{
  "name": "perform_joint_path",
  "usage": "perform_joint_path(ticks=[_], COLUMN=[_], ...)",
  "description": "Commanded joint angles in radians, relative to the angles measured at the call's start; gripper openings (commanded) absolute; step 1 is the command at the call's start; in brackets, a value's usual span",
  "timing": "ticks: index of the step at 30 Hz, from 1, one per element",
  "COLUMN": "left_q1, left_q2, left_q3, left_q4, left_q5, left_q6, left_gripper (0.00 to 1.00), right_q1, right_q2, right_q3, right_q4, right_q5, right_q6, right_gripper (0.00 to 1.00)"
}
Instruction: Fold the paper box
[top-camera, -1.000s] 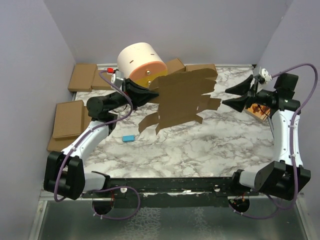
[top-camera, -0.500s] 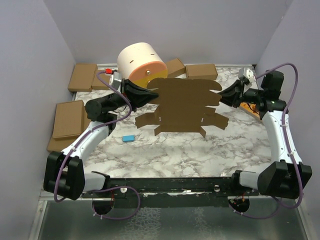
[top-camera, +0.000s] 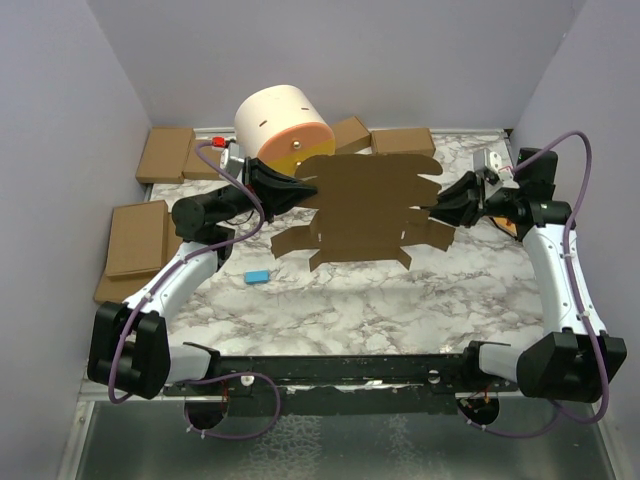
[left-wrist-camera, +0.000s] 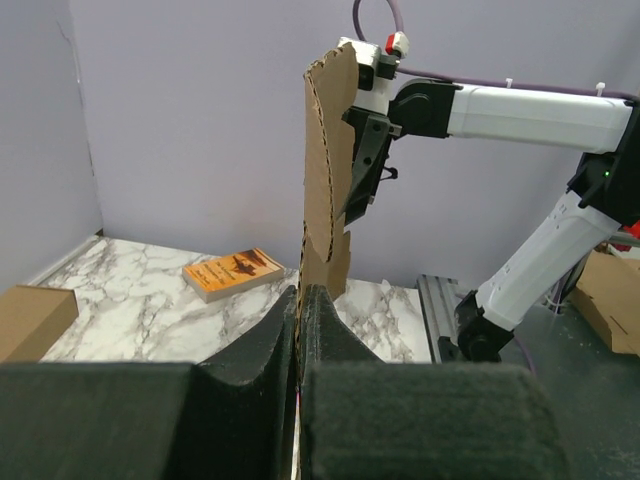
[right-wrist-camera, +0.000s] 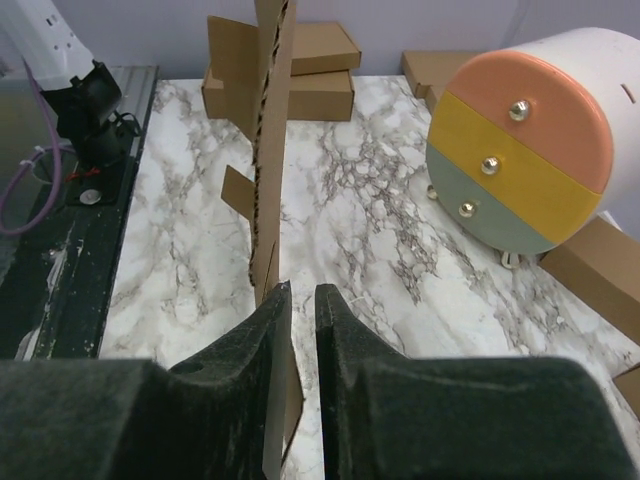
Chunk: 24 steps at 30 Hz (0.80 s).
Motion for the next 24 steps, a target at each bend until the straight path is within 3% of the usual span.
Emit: perform_joint_path(ticks=[1, 9, 24], left_q1=[0.001, 0.002, 0.004], left_q2=[0.004, 0.009, -0.007], left_q3=[0.008, 0.01, 0.02], left_q4=[0.025, 0.01, -0.075], left_q5=[-0.015, -0.033, -0.037], left_q6=[0.008, 0.02, 0.091], left_gripper=[0.0, 0.0, 0.0], right_q1=[0.021, 0.028, 0.029], right_q2=[-0.016, -0.02, -0.024], right_q3=[0.013, -0.009, 0.015], right_q4=[-0.003, 0.011, -0.133], right_q5=[-0.058, -0.088, -0.075], right_q6=[0.018, 0.055, -0.064], right_gripper=[0.18, 0.36, 0.47])
